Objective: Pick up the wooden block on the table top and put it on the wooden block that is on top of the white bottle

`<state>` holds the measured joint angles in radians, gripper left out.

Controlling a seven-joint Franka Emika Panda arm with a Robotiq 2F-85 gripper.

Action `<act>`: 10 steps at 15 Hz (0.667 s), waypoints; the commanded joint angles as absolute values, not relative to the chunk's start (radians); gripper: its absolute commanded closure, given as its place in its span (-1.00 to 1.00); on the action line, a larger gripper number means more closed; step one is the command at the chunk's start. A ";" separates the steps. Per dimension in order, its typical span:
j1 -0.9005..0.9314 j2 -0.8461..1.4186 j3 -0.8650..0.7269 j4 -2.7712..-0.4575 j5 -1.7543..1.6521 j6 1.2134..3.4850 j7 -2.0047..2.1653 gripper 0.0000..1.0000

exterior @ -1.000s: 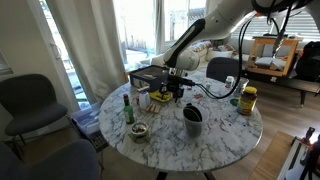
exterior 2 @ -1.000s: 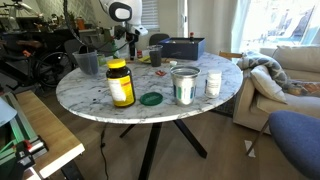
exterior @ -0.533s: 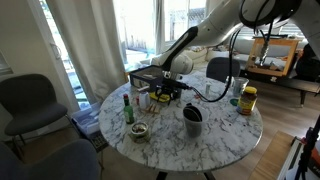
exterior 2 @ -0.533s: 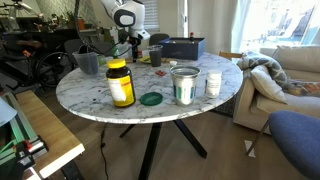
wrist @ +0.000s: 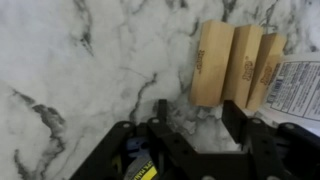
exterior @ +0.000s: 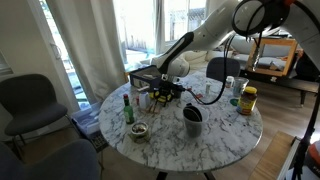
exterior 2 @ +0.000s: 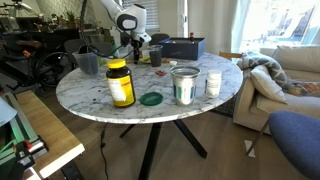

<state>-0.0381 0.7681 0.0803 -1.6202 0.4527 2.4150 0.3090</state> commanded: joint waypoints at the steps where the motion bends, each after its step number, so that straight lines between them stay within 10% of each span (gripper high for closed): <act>1: -0.029 0.805 0.081 -1.579 0.460 2.413 0.330 -0.19; 10: 0.004 0.817 0.052 -1.552 0.428 2.336 0.415 0.13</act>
<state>-0.0199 0.7839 0.0741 -1.5877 0.4467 2.3820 0.3632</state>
